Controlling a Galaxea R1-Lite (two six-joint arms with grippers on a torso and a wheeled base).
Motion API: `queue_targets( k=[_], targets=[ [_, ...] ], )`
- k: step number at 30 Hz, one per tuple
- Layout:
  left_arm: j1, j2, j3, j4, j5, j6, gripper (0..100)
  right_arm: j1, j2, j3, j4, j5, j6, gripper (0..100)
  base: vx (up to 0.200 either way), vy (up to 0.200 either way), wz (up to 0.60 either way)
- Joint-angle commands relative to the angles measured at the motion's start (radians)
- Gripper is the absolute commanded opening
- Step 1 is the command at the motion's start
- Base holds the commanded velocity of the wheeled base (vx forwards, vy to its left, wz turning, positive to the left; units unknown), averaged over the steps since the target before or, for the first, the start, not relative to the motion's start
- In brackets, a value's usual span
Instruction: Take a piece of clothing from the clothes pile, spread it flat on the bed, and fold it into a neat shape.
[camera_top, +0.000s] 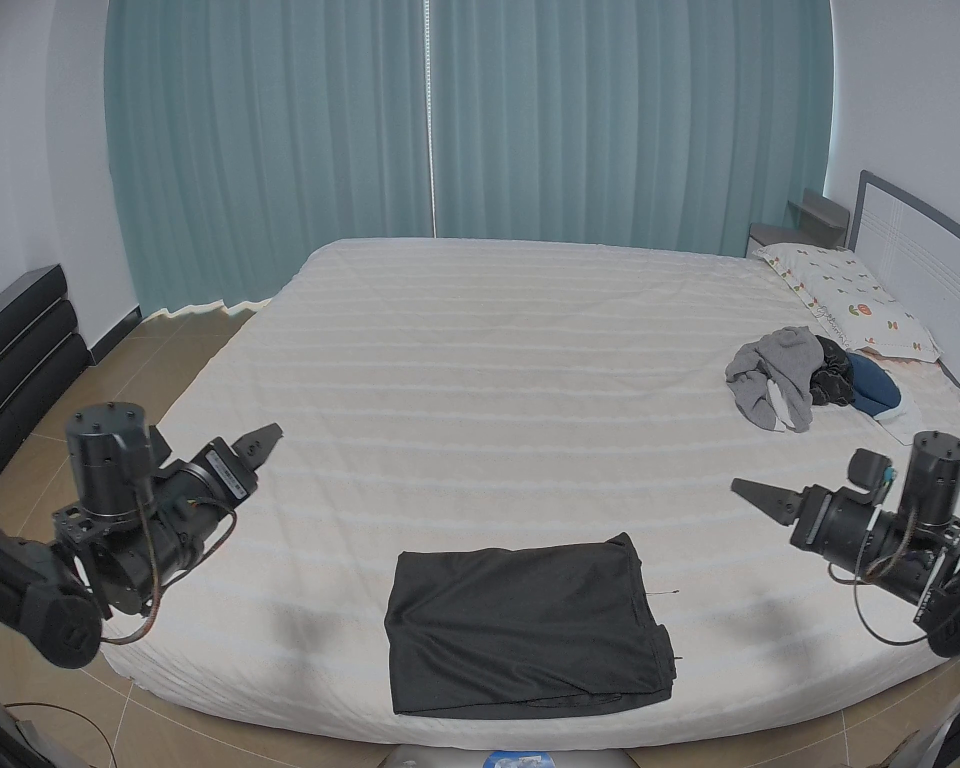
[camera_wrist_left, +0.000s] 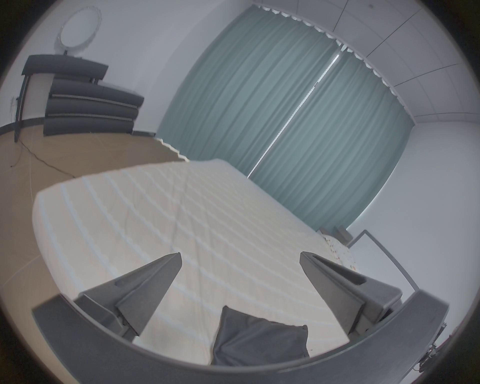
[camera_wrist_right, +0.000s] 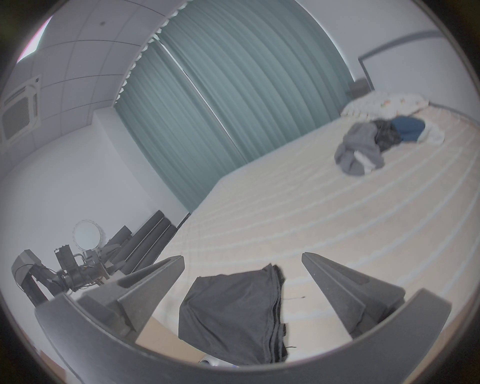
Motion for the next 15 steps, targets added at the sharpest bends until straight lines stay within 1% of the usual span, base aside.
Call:
queue_targets(
  k=[1, 3, 4, 5, 6, 8, 9, 12, 13, 14, 15],
  targets=[
    [-0.009, -0.463, 0.035, 0.204, 0.136, 0.138, 100, -0.061, -0.569, 0.020, 0.378, -0.003, -0.145, 100, 0.000, 0.000, 0.00],
    [-0.009, -0.554, 0.034, 0.271, 0.158, 0.178, 100, -0.055, -0.704, 0.009, 0.541, 0.001, -0.178, 100, 0.000, 0.000, 0.00],
    [-0.009, -0.580, 0.034, 0.290, 0.161, 0.186, 100, -0.053, -0.741, 0.006, 0.587, 0.005, -0.188, 100, 0.000, 0.000, 0.00],
    [-0.009, -0.580, 0.034, 0.290, 0.161, 0.186, 100, -0.053, -0.741, 0.006, 0.587, 0.005, -0.188, 100, 0.000, 0.000, 0.00],
    [-0.009, -0.678, 0.034, 0.357, 0.175, 0.213, 100, -0.053, -0.868, -0.002, 0.754, 0.005, -0.240, 100, 0.000, 0.000, 0.00],
    [-0.004, -0.759, 0.034, 0.428, 0.184, 0.238, 100, -0.064, -0.968, -0.008, 0.877, 0.005, -0.300, 100, 0.000, 0.000, 0.00],
    [-0.001, -0.804, 0.031, 0.477, 0.188, 0.258, 100, -0.076, -1.025, -0.013, 0.943, 0.001, -0.336, 100, 0.000, 0.000, 0.00],
    [0.004, -0.896, 0.031, 0.560, 0.193, 0.321, 100, -0.130, -1.137, -0.045, 1.087, -0.005, -0.407, 100, 0.000, 0.000, 0.00],
    [0.008, -0.920, 0.032, 0.575, 0.193, 0.334, 100, -0.148, -1.163, -0.054, 1.130, -0.005, -0.421, 100, 0.000, 0.000, 0.00],
    [0.010, -0.923, 0.032, 0.577, 0.193, 0.337, 100, -0.150, -1.169, -0.056, 1.136, -0.006, -0.422, 100, 0.000, 0.000, 0.00],
    [0.031, -0.972, 0.034, 0.606, 0.193, 0.353, 100, -0.182, -1.218, -0.076, 1.213, -0.006, -0.436, 100, 0.000, 0.000, 0.00]
  ],
)
